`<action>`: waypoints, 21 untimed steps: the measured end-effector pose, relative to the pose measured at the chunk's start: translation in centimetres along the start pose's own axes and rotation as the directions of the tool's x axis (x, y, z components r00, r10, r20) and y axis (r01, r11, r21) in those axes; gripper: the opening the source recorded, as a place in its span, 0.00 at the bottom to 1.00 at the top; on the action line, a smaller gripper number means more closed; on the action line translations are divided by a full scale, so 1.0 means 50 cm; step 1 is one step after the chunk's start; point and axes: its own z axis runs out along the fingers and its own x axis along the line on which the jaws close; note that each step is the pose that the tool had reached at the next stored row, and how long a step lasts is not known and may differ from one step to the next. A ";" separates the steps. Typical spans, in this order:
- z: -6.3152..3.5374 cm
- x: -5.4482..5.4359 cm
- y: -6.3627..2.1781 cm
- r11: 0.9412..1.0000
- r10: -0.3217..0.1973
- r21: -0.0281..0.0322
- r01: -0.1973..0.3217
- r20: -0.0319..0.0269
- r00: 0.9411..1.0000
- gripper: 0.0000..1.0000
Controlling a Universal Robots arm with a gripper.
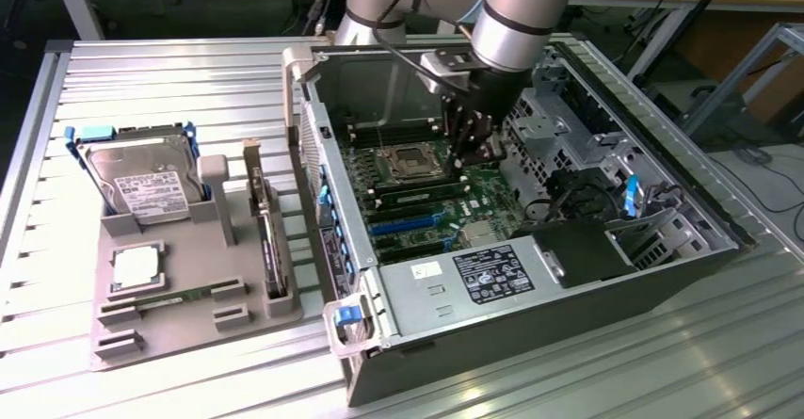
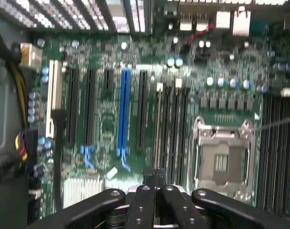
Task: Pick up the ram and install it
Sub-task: 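Press down the ram until it locks into place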
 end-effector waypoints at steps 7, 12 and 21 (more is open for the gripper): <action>-0.029 0.005 -0.074 1.000 0.000 -0.004 0.000 0.000 1.000 0.11; -0.126 0.009 -0.068 1.000 0.000 -0.004 0.000 0.000 1.000 0.11; -0.155 0.010 -0.066 1.000 0.000 -0.004 0.000 0.000 1.000 0.11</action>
